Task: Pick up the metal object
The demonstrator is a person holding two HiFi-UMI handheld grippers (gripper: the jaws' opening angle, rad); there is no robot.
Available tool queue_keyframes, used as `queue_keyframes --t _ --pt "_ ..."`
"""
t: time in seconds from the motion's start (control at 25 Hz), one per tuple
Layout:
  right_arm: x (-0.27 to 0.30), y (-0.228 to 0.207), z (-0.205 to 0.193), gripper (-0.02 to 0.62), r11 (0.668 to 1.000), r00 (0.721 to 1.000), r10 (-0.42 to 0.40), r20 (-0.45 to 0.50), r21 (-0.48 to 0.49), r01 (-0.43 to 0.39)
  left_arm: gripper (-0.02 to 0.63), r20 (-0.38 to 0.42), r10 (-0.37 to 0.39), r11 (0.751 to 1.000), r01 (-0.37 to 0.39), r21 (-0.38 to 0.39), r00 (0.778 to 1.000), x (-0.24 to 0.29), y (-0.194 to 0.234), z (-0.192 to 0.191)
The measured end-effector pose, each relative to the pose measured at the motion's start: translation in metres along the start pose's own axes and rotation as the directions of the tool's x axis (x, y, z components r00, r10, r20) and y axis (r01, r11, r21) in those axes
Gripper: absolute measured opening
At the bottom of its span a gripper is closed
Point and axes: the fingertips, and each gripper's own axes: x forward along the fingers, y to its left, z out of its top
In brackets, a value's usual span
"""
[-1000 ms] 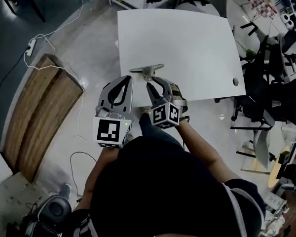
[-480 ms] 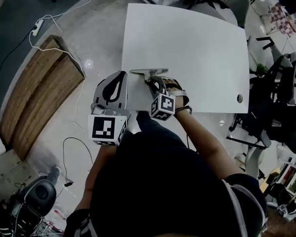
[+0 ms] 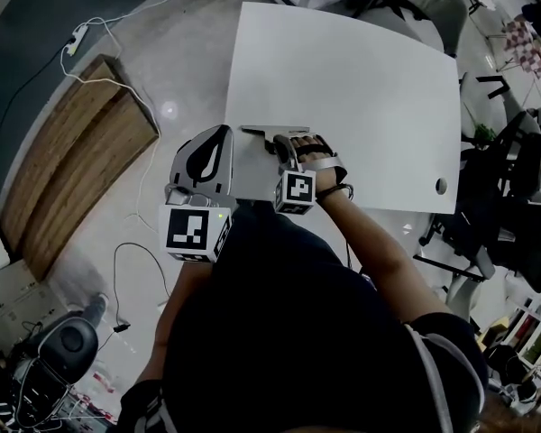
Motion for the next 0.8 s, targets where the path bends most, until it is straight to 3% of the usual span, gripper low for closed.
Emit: queue_keyframes --t 0.24,0.4,0.64,0.8 --pt "-0.020 -0.021 0.010 0.031 0.994 0.998 -0.025 0.056 0.103 0.019 0.021 0.014 -0.041 0.999 0.040 0.019 0.999 0.002 -0.004 0.010" --pt "-0.047 -0.056 0.022 0.031 0.966 0.990 -0.099 0.102 0.250 0.071 0.021 0.017 -0.079 0.996 0.078 0.036 0.997 0.009 -0.005 0.018" --pt "-0.094 -0.123 0.040 0.031 0.874 0.945 -0.290 0.150 0.443 0.198 0.021 0.031 -0.134 0.989 0.132 0.070 0.990 0.018 0.000 0.036" --pt "-0.131 -0.168 0.047 0.031 0.776 0.887 -0.432 0.163 0.568 0.274 0.021 0.058 -0.152 0.986 0.148 0.075 0.987 0.024 0.007 0.048"
